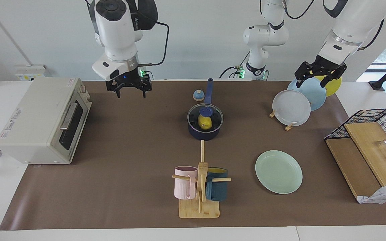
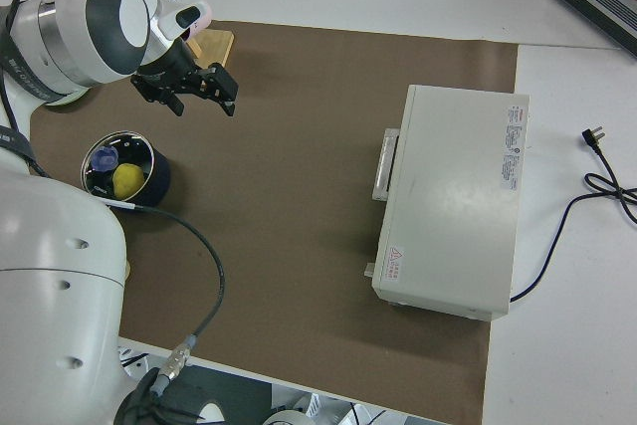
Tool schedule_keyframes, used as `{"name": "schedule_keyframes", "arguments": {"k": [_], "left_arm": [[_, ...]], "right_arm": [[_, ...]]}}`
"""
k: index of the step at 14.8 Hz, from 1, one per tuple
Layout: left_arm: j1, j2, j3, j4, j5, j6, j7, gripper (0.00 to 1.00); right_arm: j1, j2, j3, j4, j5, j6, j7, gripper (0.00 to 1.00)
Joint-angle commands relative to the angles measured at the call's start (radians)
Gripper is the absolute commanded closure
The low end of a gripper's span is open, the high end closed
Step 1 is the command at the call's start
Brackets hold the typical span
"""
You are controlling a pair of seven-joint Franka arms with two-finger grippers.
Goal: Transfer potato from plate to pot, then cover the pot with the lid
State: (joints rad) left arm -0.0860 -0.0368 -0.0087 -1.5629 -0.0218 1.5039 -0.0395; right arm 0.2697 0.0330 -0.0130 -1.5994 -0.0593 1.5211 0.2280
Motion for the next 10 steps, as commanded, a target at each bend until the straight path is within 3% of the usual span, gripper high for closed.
{"name": "schedule_keyframes", "arguments": {"k": [1,5,10], "left_arm": [[0.003,0.003,0.003,0.003,0.003,0.012,0.015,0.0],[0.002,0.002,0.003,0.003,0.002,0.012,0.013,0.0],[0.002,0.002,0.003,0.003,0.003,0.012,0.013,0.0]], "right_arm": [[-0.07,-0.048,0.004,-0.01,0.019,-0.044,-0.035,0.0],[-0.156,-0.062,-0.019,-0.007,0.016,-0.078,-0.136,0.0],[-0.162,-0.087,-0.056,-0.031,0.018,-0.075,-0.154,0.0]]}}
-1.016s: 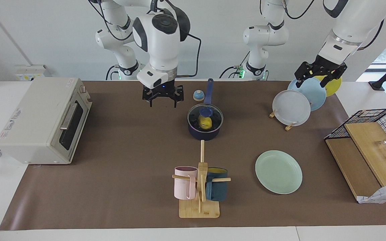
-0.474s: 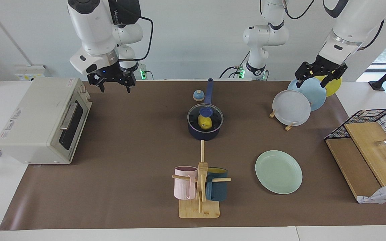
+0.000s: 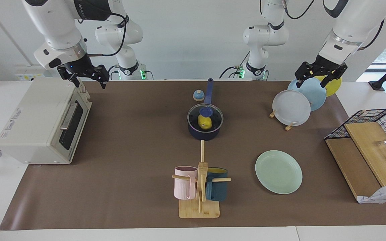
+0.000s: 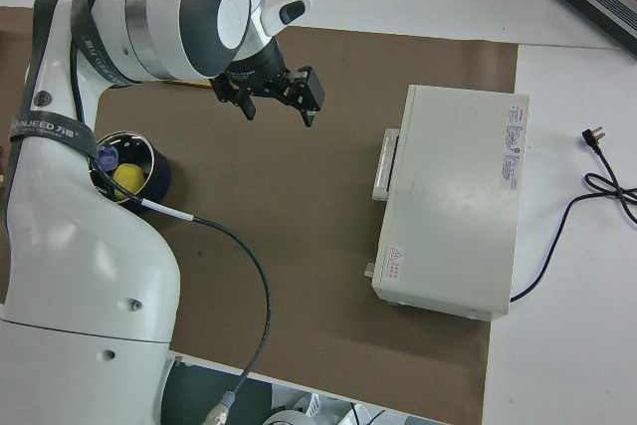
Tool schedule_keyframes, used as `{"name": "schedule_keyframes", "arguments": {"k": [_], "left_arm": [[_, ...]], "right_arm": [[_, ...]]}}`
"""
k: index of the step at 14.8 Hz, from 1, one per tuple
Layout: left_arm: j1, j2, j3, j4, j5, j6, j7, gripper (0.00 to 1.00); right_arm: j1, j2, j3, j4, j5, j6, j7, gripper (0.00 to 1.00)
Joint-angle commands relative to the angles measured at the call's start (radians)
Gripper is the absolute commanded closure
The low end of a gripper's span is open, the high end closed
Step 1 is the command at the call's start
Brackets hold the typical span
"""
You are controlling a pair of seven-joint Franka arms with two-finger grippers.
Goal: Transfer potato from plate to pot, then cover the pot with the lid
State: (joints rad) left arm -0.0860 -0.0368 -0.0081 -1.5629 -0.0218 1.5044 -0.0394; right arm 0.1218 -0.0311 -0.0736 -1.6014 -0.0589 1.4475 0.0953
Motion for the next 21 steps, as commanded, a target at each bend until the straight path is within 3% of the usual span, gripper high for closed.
{"name": "schedule_keyframes", "arguments": {"k": [1,21], "left_arm": [[0.002,0.002,0.002,0.003,0.003,0.011,0.013,0.0],[-0.005,-0.015,0.0,-0.014,0.003,0.008,0.015,0.0]], "right_arm": [[-0.028,-0.02,0.005,-0.029,0.019,-0.003,-0.026,0.0],[-0.117,-0.021,0.006,-0.019,0.028,-0.041,-0.175,0.0]]}}
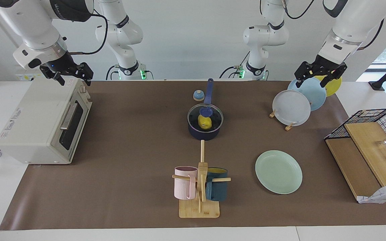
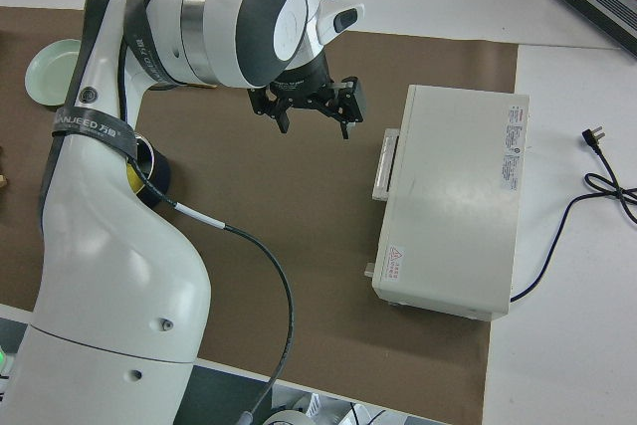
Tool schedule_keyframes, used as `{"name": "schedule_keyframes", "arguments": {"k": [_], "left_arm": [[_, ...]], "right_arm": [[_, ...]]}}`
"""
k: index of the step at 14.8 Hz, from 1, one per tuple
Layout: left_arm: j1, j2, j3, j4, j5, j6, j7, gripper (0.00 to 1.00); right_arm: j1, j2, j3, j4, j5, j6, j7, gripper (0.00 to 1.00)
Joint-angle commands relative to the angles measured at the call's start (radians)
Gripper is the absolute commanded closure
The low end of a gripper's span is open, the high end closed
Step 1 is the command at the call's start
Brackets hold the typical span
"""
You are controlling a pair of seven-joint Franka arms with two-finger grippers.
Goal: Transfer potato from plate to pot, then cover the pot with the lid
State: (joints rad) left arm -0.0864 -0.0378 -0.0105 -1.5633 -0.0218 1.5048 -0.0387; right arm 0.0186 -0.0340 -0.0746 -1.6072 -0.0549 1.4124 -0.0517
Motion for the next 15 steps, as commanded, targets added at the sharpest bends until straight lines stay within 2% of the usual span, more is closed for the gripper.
{"name": "schedule_keyframes", "arguments": {"k": [1,15], "left_arm": [[-0.004,-0.014,0.004,-0.014,0.003,0.008,0.014,0.0],[-0.004,-0.014,0.003,-0.015,0.003,0.011,0.016,0.0]], "right_arm": [[-0.014,-0.023,0.006,-0.013,0.024,-0.004,-0.027,0.0],[-0.002,-0.029,0.01,-0.014,0.026,0.039,-0.022,0.0]]}}
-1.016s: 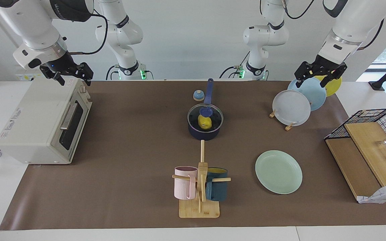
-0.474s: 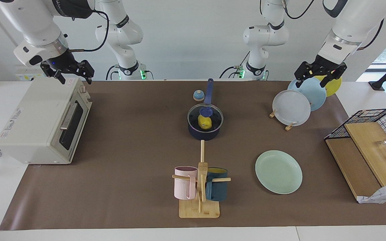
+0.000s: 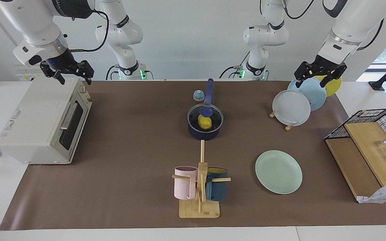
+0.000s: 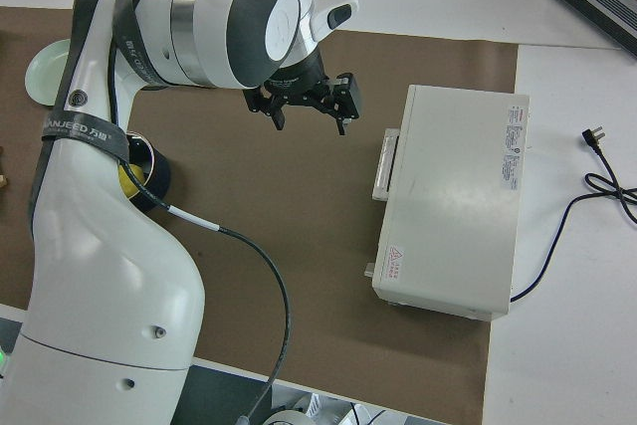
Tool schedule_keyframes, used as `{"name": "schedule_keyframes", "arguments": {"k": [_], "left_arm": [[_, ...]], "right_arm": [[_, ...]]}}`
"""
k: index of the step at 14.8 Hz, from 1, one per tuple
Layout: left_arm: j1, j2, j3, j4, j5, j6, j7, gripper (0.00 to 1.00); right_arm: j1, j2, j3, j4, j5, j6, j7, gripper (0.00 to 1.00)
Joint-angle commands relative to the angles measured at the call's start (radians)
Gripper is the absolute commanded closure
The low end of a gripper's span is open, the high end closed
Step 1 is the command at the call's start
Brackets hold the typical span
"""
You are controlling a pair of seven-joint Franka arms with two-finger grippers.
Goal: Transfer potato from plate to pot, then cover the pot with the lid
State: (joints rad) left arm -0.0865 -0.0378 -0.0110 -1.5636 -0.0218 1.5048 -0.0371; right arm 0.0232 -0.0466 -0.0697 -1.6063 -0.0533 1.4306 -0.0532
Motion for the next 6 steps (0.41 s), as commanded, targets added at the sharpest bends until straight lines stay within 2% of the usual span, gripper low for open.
{"name": "schedule_keyframes", "arguments": {"k": [1,6], "left_arm": [[0.001,-0.014,0.003,-0.016,0.003,0.011,0.016,0.0],[0.001,-0.014,0.003,-0.018,0.003,0.011,0.013,0.0]], "right_arm": [[-0.006,-0.018,0.007,-0.02,0.029,0.042,-0.019,0.0],[-0.006,-0.018,0.008,-0.027,0.055,0.076,-0.023,0.0]]}}
